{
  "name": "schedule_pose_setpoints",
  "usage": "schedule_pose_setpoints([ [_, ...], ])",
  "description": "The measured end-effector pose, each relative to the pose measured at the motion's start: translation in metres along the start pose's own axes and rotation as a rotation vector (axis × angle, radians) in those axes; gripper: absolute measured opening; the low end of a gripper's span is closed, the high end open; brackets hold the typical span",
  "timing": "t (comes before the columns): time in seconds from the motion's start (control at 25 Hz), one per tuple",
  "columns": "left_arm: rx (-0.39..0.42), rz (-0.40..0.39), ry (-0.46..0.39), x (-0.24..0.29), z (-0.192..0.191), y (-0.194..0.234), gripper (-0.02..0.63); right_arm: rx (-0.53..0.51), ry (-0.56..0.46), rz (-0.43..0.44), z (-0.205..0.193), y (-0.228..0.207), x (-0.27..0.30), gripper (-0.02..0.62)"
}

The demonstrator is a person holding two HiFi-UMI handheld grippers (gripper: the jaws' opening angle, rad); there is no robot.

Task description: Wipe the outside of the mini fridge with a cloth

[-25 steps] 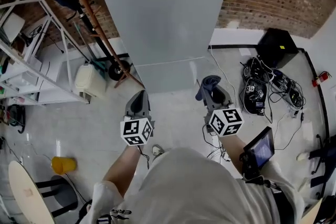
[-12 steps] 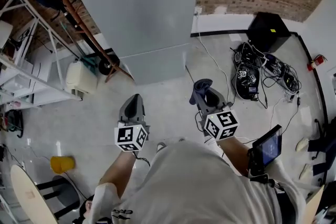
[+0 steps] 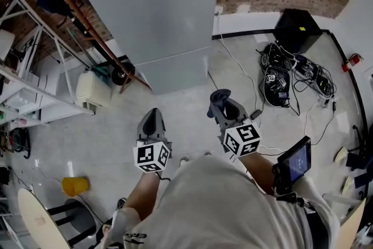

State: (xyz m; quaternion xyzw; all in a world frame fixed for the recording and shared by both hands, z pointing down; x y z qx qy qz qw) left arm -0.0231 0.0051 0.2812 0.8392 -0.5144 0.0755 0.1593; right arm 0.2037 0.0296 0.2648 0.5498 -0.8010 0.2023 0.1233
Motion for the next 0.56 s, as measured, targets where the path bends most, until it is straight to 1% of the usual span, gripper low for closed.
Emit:
schedule_pose_setpoints([
  [0.2,0.026,-0.020,0.007,-0.015,-0.002,0.006,0.000,0.011,-0.001,-0.005,-0.006,0.013,-0.001,0.104],
  [0.56,0.018,-0.091,0.009,-0.024,-0.001,0.013,0.000,0.001,0.002,-0.015,-0.001,0.036,0.003,0.104],
])
Point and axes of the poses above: the fingertips, and each gripper's own axes: x forward along the fingers, y to its left, z out of its top, the point moved 3 cm from there along -x, backward along the fingers, and after that the axes turned 12 degrees about y, right-handed, at the moved point
